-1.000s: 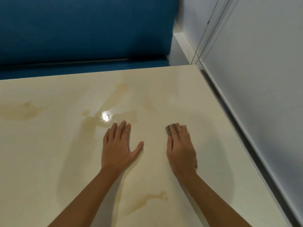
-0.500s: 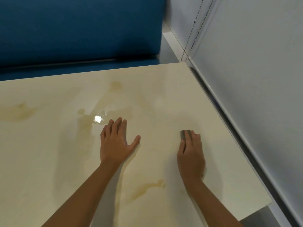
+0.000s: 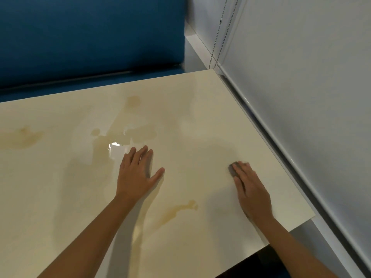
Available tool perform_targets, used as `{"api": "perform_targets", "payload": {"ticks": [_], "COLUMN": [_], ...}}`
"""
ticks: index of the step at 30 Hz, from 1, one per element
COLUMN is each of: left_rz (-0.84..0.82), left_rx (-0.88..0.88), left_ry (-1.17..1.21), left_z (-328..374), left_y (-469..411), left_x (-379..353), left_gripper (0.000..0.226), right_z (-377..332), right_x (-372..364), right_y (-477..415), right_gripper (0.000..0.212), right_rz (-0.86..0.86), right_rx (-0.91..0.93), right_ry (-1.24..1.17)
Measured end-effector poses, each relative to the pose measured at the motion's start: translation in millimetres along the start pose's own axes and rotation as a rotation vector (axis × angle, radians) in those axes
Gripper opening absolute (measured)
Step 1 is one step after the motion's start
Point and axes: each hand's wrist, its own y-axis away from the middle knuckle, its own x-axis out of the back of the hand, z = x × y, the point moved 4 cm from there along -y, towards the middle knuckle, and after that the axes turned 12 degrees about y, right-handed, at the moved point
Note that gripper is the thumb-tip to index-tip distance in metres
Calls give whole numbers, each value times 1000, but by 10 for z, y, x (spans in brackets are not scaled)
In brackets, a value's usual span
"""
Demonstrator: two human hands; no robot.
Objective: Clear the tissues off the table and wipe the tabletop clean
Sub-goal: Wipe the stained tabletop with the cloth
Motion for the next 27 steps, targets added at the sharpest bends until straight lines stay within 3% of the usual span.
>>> {"api": "perform_targets", "payload": {"ticks": [4,7,12,14,16,18,23,25,27], "left_rz": [-44,-35,-24,-17,-20,-23,-26,-27,-34], "left_rx": [-23,-17,-16,-18,-17,-13,-11,-14,-19], "left_ry": [-60,-89,-80,-69,-64,-61,-62,-71,-77], "left_z": [-21,-20,10,13,6,2,18,21,29], "left_y": [139,153,160,156,164,170,175,169,170], "left_x": [-35,-44,-27,-18,-15,-18,-17,-15,-13], "left_gripper": [90,88,88,88,88,88,88,89,90], "right_z": [-144,-493,-958,-866,-604,-261,73,-93,-325], "right_x": [-71,-166,-208,-168,-103,-6,36,-22,-108], "right_y": [288,378,533,570,583,552,494,484,502], "right_gripper": [44,49,42,40,40,40,40,42,42], "right_rz": [90,85,19,-39,-79,-57,86,115,82], "right_rx": [-242,-277,109,344,454,343,-260,-360,-343], "right_ry": [86,80,102,98,92,60,45,63,58]}}
